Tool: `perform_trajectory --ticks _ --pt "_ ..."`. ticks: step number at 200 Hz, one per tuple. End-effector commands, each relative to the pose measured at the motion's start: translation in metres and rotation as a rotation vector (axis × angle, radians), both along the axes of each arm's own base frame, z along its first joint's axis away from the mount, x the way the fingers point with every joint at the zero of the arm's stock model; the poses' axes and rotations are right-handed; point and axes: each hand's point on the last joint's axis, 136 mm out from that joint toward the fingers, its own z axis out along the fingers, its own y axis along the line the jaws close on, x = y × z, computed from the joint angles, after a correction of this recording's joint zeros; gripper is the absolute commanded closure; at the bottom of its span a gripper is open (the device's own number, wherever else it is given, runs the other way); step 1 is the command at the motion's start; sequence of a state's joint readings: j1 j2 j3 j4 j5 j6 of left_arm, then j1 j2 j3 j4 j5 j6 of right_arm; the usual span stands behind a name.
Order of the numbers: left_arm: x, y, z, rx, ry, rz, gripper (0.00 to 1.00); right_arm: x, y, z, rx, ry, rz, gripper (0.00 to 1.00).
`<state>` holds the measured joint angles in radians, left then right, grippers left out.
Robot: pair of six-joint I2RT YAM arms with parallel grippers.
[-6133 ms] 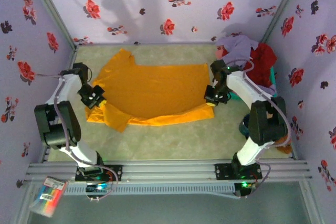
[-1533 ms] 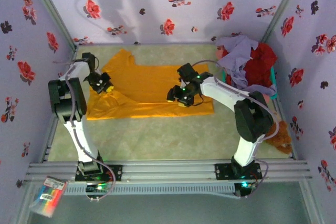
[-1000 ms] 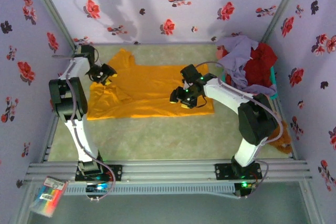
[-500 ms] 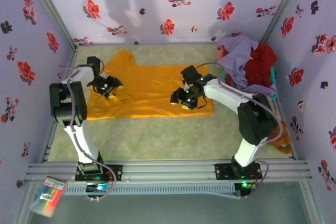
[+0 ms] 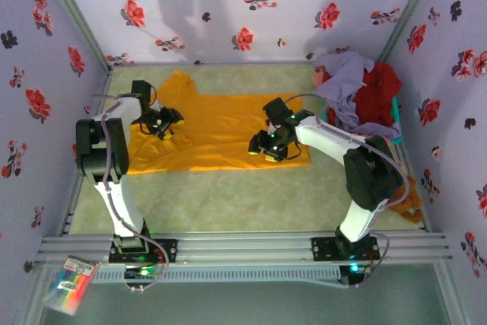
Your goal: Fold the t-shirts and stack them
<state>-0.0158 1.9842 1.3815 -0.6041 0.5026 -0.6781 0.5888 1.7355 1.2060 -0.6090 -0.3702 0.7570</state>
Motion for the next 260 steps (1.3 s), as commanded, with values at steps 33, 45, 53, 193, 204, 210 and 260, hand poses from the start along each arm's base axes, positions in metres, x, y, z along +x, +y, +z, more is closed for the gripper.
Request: perform_trajectory --ticks 33,45,53,193,204,210,260 --pt "0.068 -0.057 0.026 -0.243 -0.155 0.005 0.41 -0.002 -0.011 0.008 -0.025 -0.025 0.019 0.41" --pt "0.069 -0.046 0.035 -0.181 -0.191 0.034 0.41 -0.002 -0.016 0.008 -0.029 -0.030 0.009 0.40" --pt "0.063 -0.032 0.036 -0.088 -0.193 0.051 0.42 -0.002 -0.018 0.007 -0.032 -0.030 0.001 0.40" --pt "-0.109 0.079 -0.027 0.308 0.152 0.001 0.47 0.038 -0.064 -0.045 -0.139 -0.034 -0.082 0.40" --pt "-0.112 0.079 -0.035 0.303 0.164 0.011 0.43 0.035 -0.065 -0.054 -0.123 -0.016 -0.089 0.40" --pt "-0.113 0.079 -0.038 0.299 0.168 0.014 0.41 0.033 -0.066 -0.059 -0.116 -0.007 -0.091 0.40" --pt "-0.146 0.096 -0.051 0.369 0.269 0.050 0.39 0.000 -0.084 -0.088 -0.158 0.063 -0.094 0.40"
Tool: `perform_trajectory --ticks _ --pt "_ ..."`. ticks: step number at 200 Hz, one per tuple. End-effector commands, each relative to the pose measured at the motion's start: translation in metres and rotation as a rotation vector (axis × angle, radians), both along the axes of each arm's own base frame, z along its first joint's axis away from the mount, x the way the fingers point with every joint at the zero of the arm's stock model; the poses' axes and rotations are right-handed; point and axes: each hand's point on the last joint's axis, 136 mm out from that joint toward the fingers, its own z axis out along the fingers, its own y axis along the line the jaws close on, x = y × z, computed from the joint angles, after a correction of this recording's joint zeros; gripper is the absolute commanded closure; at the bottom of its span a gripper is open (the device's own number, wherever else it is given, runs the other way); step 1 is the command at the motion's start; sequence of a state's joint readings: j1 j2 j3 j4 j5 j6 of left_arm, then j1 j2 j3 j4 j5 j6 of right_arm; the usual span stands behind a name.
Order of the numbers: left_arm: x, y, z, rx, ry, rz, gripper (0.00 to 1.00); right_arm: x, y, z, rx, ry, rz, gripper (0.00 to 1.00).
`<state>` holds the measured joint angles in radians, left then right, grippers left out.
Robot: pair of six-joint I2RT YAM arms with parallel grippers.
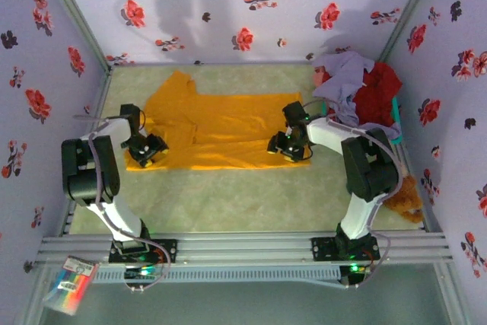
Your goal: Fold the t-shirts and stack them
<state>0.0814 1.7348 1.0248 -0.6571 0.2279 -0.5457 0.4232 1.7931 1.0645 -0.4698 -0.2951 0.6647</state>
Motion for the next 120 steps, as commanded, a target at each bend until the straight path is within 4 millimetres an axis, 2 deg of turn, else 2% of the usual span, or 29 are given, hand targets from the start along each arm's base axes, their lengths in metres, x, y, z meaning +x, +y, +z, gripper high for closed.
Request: perform_trajectory --ticks 1,22,42,65,82,104,120 --pt "-0.043 0.020 -0.021 0.078 0.146 0.040 0.39 -0.031 -0.015 -0.031 -0.053 0.090 0.008 0.40" --pt "-0.058 0.022 -0.023 0.065 0.161 0.088 0.38 -0.047 -0.021 -0.041 -0.063 0.132 0.011 0.40" --pt "-0.072 0.025 -0.024 0.073 0.171 0.106 0.37 -0.068 -0.037 -0.045 -0.130 0.180 0.008 0.40" --pt "-0.094 0.033 -0.023 0.122 0.220 0.113 0.36 -0.094 -0.055 -0.040 -0.185 0.210 -0.019 0.40" --pt "-0.112 0.037 -0.023 0.140 0.251 0.130 0.35 -0.110 -0.059 -0.036 -0.180 0.220 -0.040 0.40" --pt "-0.109 0.035 -0.013 0.128 0.216 0.160 0.34 -0.129 -0.062 -0.031 -0.182 0.218 -0.049 0.40" --pt "-0.101 0.035 0.000 0.127 0.161 0.167 0.33 -0.130 -0.063 -0.017 -0.200 0.182 -0.023 0.40"
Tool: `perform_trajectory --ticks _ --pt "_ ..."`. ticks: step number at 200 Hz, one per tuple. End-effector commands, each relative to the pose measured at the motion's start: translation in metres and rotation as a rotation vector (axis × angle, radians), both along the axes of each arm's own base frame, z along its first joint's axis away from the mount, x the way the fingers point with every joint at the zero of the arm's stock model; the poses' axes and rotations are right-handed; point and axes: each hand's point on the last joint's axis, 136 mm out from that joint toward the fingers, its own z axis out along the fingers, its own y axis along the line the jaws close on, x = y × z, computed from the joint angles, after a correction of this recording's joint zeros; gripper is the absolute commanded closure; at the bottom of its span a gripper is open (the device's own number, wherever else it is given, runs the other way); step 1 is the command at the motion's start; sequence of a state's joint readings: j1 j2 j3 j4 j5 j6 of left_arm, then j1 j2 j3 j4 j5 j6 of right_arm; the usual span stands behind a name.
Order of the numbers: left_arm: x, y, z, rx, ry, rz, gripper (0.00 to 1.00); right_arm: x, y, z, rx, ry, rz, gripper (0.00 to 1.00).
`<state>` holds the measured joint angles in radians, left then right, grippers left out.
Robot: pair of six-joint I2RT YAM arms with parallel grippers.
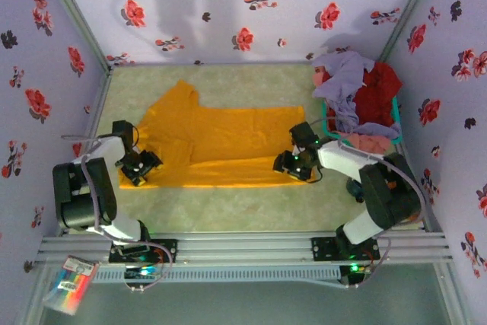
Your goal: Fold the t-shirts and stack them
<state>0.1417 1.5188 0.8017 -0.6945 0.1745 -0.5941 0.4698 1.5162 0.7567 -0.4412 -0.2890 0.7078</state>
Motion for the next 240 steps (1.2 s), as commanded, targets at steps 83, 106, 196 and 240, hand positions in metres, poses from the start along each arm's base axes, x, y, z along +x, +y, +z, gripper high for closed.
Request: perform_trajectory --ticks 83,106,196,240 --pt "0.049 0.014 0.073 0.101 -0.089 -0.043 0.34 0.035 -0.009 0.057 -0.121 -0.048 0.019 0.35" --pt "0.090 0.009 0.063 0.066 -0.167 -0.050 0.37 0.062 0.005 0.054 -0.089 -0.051 0.029 0.35" --pt "0.157 0.007 0.023 -0.026 -0.107 -0.067 0.34 0.131 0.036 0.032 0.042 0.011 0.051 0.34" --pt "0.152 0.014 -0.004 -0.059 -0.064 -0.026 0.33 0.126 0.040 0.008 0.064 0.065 0.043 0.33"
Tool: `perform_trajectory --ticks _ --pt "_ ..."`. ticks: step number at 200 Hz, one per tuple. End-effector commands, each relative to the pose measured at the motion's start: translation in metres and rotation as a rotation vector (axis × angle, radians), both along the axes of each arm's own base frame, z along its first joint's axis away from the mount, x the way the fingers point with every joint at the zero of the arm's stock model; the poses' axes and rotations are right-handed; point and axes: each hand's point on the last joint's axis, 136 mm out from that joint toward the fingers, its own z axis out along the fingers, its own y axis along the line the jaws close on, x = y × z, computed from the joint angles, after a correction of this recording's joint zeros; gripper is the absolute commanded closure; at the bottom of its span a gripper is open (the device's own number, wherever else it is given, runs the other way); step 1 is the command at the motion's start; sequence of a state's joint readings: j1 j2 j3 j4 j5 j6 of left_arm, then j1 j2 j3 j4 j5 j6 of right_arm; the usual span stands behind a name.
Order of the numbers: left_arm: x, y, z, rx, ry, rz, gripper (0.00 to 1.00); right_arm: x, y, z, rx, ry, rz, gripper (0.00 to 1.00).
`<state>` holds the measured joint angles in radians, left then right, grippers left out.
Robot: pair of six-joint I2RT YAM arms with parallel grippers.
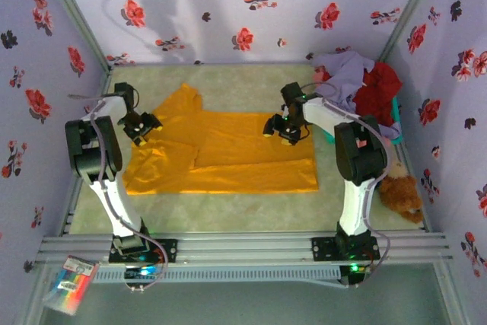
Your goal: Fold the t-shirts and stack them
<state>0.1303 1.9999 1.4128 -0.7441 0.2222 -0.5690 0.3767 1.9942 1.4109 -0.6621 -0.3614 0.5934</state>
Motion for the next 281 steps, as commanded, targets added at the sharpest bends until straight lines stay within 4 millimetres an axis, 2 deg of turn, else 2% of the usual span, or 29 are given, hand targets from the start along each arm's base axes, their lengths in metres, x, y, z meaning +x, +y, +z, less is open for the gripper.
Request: perform_trajectory --ticks 1,45,74,113,159,177,204,221,233,261,281 --pt "-0.004 0.004 -0.014 -0.027 0.029 0.014 0.33 -0.006 0.004 -0.011 0.028 0.041 0.013 0.33" --pt "-0.023 0.019 -0.033 0.005 0.095 0.026 0.32 -0.024 0.000 -0.027 0.038 0.075 -0.014 0.33" --pt "-0.038 0.034 -0.033 0.013 0.113 0.059 0.32 -0.037 0.002 -0.030 0.045 0.079 -0.025 0.33" --pt "-0.055 0.062 -0.028 0.027 0.125 0.129 0.32 -0.042 0.020 -0.017 0.084 0.056 -0.024 0.33" --pt "-0.060 0.066 -0.024 0.016 0.112 0.125 0.32 -0.039 0.031 -0.009 0.096 0.030 -0.016 0.33" --pt "-0.048 0.063 -0.007 0.010 0.053 0.105 0.33 -0.032 0.031 0.009 0.095 -0.015 -0.006 0.33" --pt "-0.019 0.060 0.036 0.063 -0.068 0.051 0.33 -0.022 0.026 0.039 0.053 -0.069 0.047 0.33" --pt "0.008 0.055 0.063 0.112 -0.161 0.005 0.32 -0.016 0.021 0.054 0.026 -0.099 0.074 0.33" --pt "0.028 0.047 0.073 0.155 -0.210 -0.030 0.33 -0.011 0.017 0.063 0.014 -0.122 0.076 0.33" --pt "0.074 0.018 0.071 0.251 -0.242 -0.123 0.33 -0.003 0.011 0.074 0.007 -0.146 0.078 0.33" --pt "0.109 -0.010 0.056 0.255 -0.235 -0.195 0.34 -0.001 0.007 0.075 0.008 -0.143 0.076 0.33"
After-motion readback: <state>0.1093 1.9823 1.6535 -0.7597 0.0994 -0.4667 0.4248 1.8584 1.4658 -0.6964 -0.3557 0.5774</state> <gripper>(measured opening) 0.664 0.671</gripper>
